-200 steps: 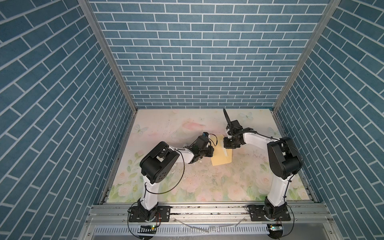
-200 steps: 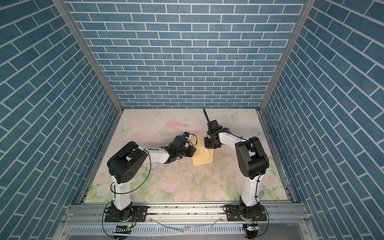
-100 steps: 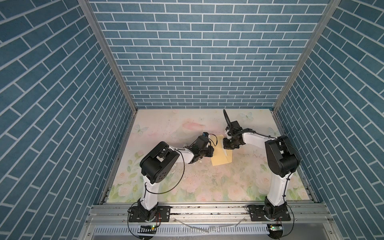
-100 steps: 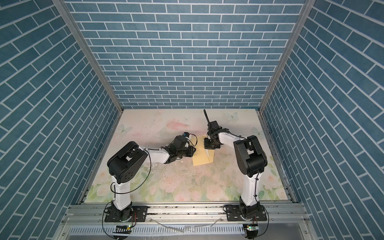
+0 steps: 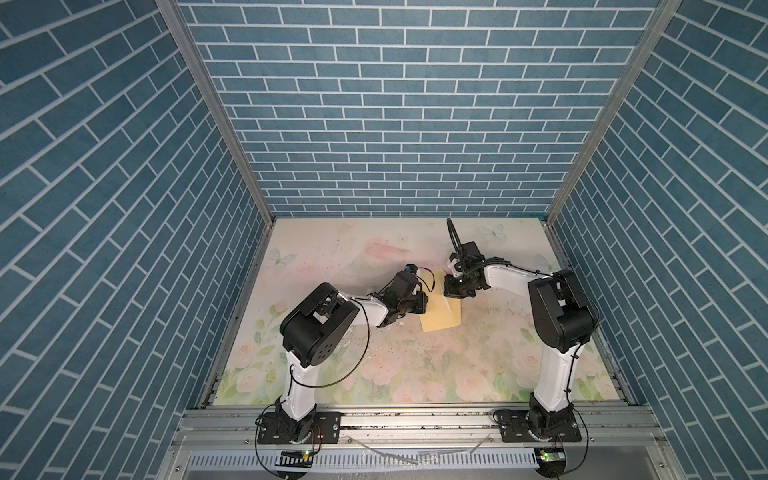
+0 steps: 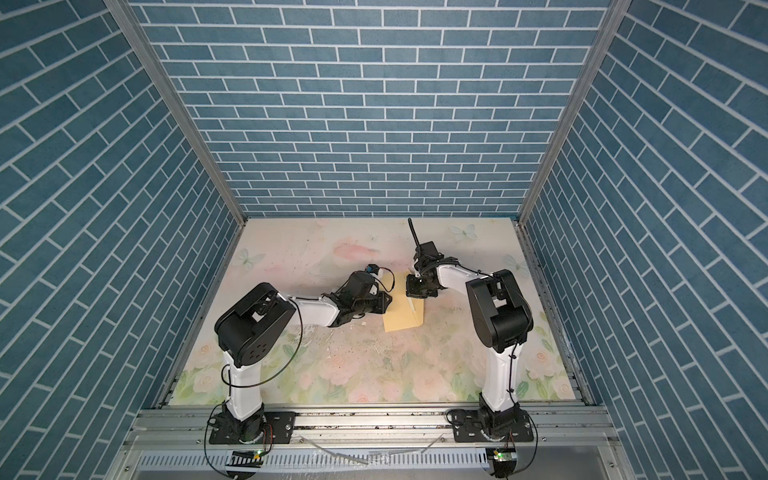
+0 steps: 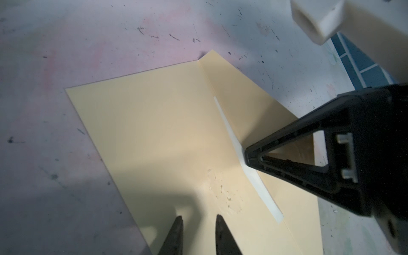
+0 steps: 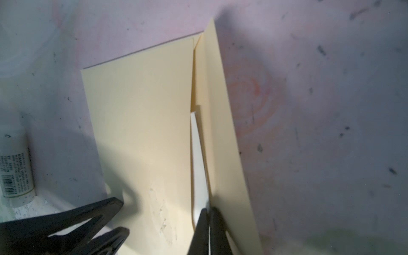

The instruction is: Place the letter into the envelope and seal it

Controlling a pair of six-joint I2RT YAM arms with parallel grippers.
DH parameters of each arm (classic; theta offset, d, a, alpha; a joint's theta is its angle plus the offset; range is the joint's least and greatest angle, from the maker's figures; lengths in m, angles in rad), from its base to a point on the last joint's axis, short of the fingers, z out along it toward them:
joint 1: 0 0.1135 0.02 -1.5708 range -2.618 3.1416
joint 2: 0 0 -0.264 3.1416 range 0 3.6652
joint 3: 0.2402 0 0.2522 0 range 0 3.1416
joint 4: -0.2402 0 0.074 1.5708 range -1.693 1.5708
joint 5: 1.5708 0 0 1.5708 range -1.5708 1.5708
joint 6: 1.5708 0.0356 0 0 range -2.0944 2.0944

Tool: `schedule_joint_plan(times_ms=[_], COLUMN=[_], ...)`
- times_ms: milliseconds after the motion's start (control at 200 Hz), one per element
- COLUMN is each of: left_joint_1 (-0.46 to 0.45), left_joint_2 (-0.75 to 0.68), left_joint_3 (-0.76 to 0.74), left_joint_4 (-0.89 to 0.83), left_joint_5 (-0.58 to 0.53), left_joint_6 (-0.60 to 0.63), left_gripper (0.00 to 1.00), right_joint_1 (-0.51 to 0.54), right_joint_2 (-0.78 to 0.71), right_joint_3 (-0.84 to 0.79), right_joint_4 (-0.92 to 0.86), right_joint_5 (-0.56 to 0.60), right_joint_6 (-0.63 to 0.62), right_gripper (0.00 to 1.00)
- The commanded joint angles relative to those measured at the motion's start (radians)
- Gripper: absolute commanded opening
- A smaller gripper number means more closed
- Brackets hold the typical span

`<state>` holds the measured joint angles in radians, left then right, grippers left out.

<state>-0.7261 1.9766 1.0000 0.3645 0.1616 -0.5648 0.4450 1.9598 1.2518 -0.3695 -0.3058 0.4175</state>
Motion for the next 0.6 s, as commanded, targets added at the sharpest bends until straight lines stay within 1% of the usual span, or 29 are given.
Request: schedule_joint_plan(times_ms=[0,160,240,320,470,595], left_joint_1=[0.003,0.001,0.002,0.004,0.010,0.013], left_joint_2=[0.036,0.040,0.028,-0.001,-0.086,-0.152], left_joint_3=[0.006,0.006,0.002,-0.008,-0.037,-0.061], left_joint_4=[-0.007,-0.002,0.003,-0.003,-0.020,-0.052], left_joint_5=[0.008,0.013,0.011,0.000,-0.025,-0.049], left_joint_6=[-0.004,-0.012,-0.012,-0.002,0.011,0.029], left_gripper=[0.26,0.26,0.26,0.27,0.35,0.43], right_joint_1=[0.007,0.008,0.006,0.003,0.001,0.002], right_joint_2=[0.010,0.005,-0.013,-0.047,-0.114,-0.132], right_joint_3=[-0.024,-0.031,-0.029,-0.029,-0.032,-0.038], right_joint_4=[0.032,0.037,0.021,0.006,-0.022,-0.042], right_joint_5=[-0.059,-0.076,-0.050,-0.021,0.023,0.036], right_joint_6=[0.051,0.058,0.047,0.035,0.018,0.010], right_gripper=[0.06,0.07,0.07,0.11,0.17,0.21])
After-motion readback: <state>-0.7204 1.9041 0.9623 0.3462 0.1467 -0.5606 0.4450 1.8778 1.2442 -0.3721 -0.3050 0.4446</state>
